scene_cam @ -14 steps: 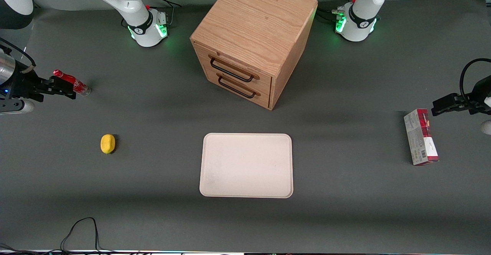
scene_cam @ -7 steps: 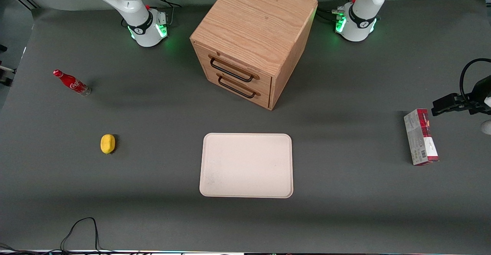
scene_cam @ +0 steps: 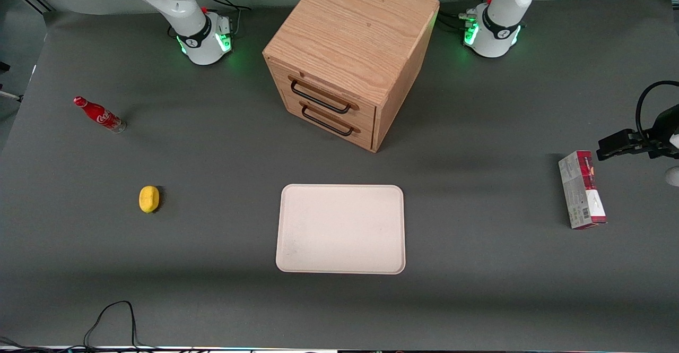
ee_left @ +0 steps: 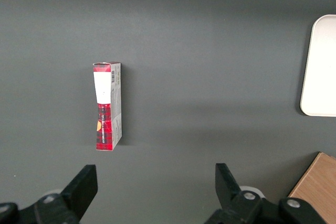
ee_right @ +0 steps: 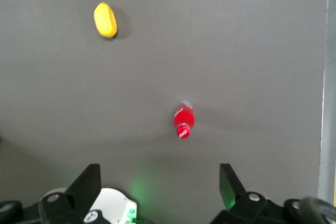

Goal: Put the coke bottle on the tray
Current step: 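Lower the open right gripper over the red bottle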

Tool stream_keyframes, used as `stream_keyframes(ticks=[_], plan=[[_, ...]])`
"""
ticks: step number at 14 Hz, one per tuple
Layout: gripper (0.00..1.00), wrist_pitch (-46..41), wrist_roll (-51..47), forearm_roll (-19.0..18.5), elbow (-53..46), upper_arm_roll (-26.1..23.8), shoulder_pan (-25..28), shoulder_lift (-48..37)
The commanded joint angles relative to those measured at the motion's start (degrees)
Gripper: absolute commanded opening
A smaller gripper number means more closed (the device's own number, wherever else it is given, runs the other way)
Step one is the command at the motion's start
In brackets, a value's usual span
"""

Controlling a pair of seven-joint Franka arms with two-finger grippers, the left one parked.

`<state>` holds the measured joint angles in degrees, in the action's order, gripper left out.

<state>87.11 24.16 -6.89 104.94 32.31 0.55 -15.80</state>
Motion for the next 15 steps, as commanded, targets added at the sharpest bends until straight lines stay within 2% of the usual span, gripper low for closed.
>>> stream_keyframes(ticks=[1, 3, 6, 10, 15], plan=[[1.00, 0.7, 0.4, -4.3, 9.1, -0.8, 1.1, -10.5], [1.00, 2.0, 0.9, -7.2, 13.0, -0.9, 1.3, -14.0], [1.00, 6.2, 7.7, -11.7, 13.7, -0.4, 2.8, -12.9], [1.00, 9.2, 9.7, -12.2, 18.2, 0.8, 2.8, -13.1], [1.00, 20.6, 9.7, -12.2, 26.4, 5.2, 2.7, -9.7]])
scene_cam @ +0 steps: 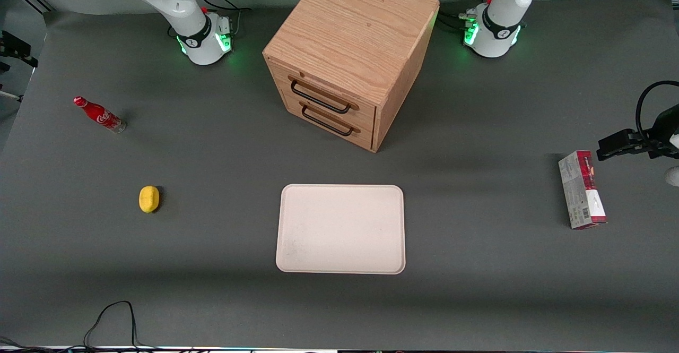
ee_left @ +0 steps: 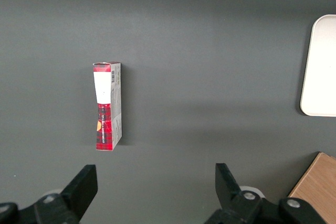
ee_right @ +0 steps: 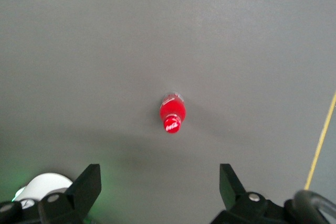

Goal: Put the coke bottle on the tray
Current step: 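Lower the open right gripper over the red bottle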

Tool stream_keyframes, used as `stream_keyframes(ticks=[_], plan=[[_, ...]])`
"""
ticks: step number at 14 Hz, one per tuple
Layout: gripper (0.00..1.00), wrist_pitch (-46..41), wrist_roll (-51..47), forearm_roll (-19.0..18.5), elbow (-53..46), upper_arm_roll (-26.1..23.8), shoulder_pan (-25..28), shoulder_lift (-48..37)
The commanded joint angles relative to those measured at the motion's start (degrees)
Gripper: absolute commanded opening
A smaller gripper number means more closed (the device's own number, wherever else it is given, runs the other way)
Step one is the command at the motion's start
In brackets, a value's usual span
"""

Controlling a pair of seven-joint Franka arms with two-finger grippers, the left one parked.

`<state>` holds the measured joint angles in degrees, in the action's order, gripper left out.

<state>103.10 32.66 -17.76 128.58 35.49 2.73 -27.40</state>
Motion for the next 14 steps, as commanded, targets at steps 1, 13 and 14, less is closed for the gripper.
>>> stream_keyframes(ticks=[1, 13, 14], plan=[[1.00, 7.6, 1.2, -1.3, 3.9, 2.6, 0.6, 3.3], [1.00, 35.5, 5.1, -1.0, 20.1, 12.1, 0.7, 12.9], [1.00, 35.9, 5.4, -1.0, 20.1, 12.1, 0.7, 13.4]])
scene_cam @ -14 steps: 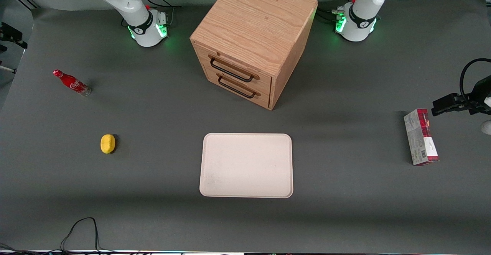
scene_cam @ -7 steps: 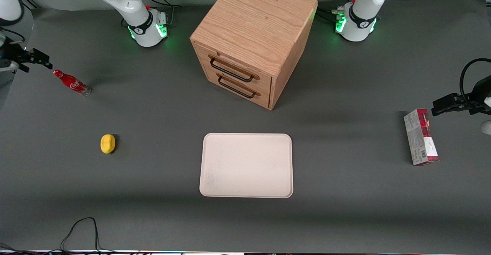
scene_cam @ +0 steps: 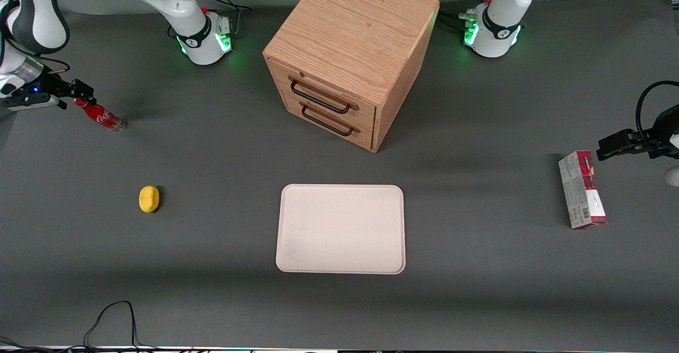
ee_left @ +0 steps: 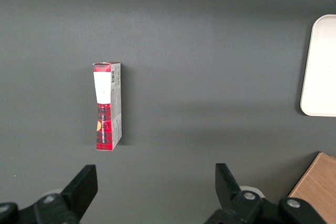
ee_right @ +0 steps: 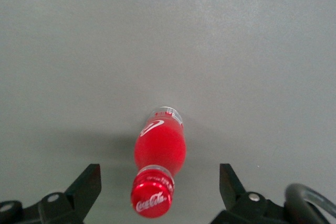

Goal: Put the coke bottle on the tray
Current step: 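Lower the open right gripper over the red bottle, then close the right gripper around the red bottle's body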

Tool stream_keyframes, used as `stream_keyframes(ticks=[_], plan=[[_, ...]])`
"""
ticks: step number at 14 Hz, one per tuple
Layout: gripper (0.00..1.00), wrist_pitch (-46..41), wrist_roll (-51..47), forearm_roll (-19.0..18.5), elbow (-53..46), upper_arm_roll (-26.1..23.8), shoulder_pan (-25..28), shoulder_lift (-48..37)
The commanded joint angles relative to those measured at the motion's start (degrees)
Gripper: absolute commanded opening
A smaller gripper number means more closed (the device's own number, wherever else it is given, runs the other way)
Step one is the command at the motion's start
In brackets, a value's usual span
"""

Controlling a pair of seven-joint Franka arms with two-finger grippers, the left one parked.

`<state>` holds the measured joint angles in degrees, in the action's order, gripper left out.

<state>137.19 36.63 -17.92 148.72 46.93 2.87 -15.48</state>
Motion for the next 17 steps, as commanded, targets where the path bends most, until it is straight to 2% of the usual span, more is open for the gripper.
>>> stream_keyframes(ticks=[1, 4, 5, 7, 9, 10, 15, 16, 17], plan=[[1.00, 1.9, 1.4, -0.9, 0.0, 0.7, 0.6, 1.7], [0.98, 1.9, 1.4, -0.6, 0.0, 0.7, 0.6, 1.9], [0.84, 1.7, 1.3, -0.6, -0.1, 0.8, 1.3, 2.1], [0.46, 1.4, 1.0, -0.5, -0.2, 0.8, 2.3, 2.1], [0.24, 1.2, 0.9, -0.5, -0.2, 0.7, 2.4, 2.1], [0.18, 1.2, 0.9, -0.5, -0.3, 0.7, 2.4, 2.2], [0.17, 1.2, 1.0, -0.5, -0.2, 0.7, 2.3, 2.1], [0.11, 1.2, 1.1, -0.5, -0.2, 0.8, 2.3, 2.2], [0.00, 1.2, 1.2, -0.5, -0.2, 0.8, 2.3, 2.2]])
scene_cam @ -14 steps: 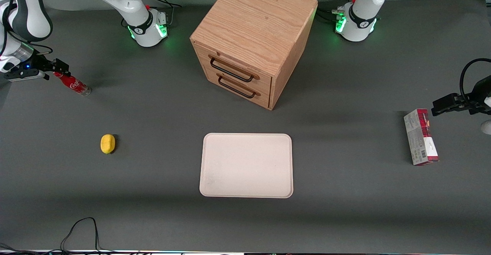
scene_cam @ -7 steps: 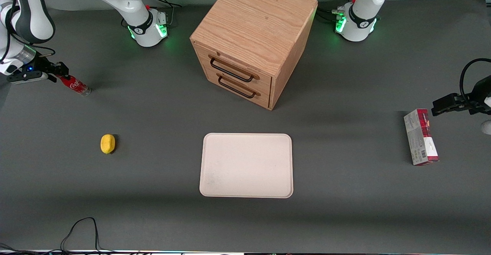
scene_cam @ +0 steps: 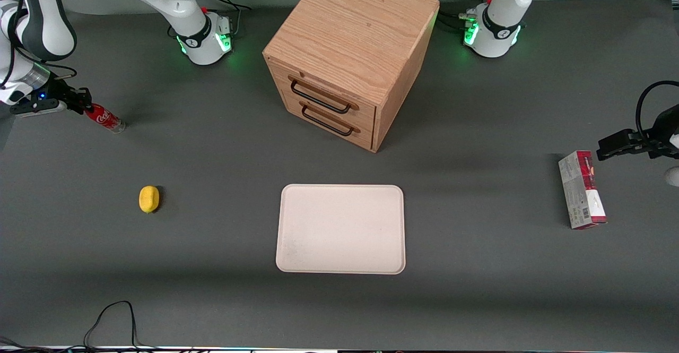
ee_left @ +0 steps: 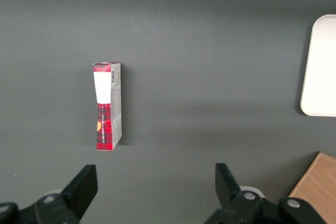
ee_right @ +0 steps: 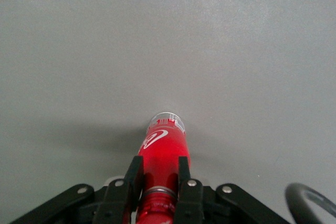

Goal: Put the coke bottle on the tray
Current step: 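Close the right gripper around the red bottle's body, then lift the bottle and carry it with the right gripper over the tray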

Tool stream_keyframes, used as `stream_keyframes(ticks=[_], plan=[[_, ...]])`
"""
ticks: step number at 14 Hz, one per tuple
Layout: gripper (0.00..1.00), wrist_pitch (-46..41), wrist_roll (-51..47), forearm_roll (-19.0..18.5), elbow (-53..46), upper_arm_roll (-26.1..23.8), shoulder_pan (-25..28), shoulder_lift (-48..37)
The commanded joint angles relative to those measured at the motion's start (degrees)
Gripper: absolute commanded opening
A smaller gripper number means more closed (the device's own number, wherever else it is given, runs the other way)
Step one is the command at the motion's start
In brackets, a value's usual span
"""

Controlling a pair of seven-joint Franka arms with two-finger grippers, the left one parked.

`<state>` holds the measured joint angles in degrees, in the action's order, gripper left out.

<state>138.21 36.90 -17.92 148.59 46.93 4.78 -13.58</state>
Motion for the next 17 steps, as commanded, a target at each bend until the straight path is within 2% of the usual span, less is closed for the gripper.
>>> stream_keyframes(ticks=[1, 3, 5, 9, 14, 17], plan=[[0.00, 0.1, 0.8, -0.5, -0.1, 0.7, 0.4, 0.3], [0.00, -2.2, 0.2, -0.4, -1.1, 0.5, 0.6, 0.1], [0.00, -9.6, -0.5, 1.2, -5.6, -0.2, 3.4, -1.4], [0.00, -29.7, -1.3, 5.0, -23.5, -0.2, 10.4, -1.4], [0.00, -50.2, -4.2, 6.0, -48.3, -0.3, 18.6, -0.8], [0.00, -55.9, -4.7, 8.3, -56.8, -0.3, 20.6, 0.0]])
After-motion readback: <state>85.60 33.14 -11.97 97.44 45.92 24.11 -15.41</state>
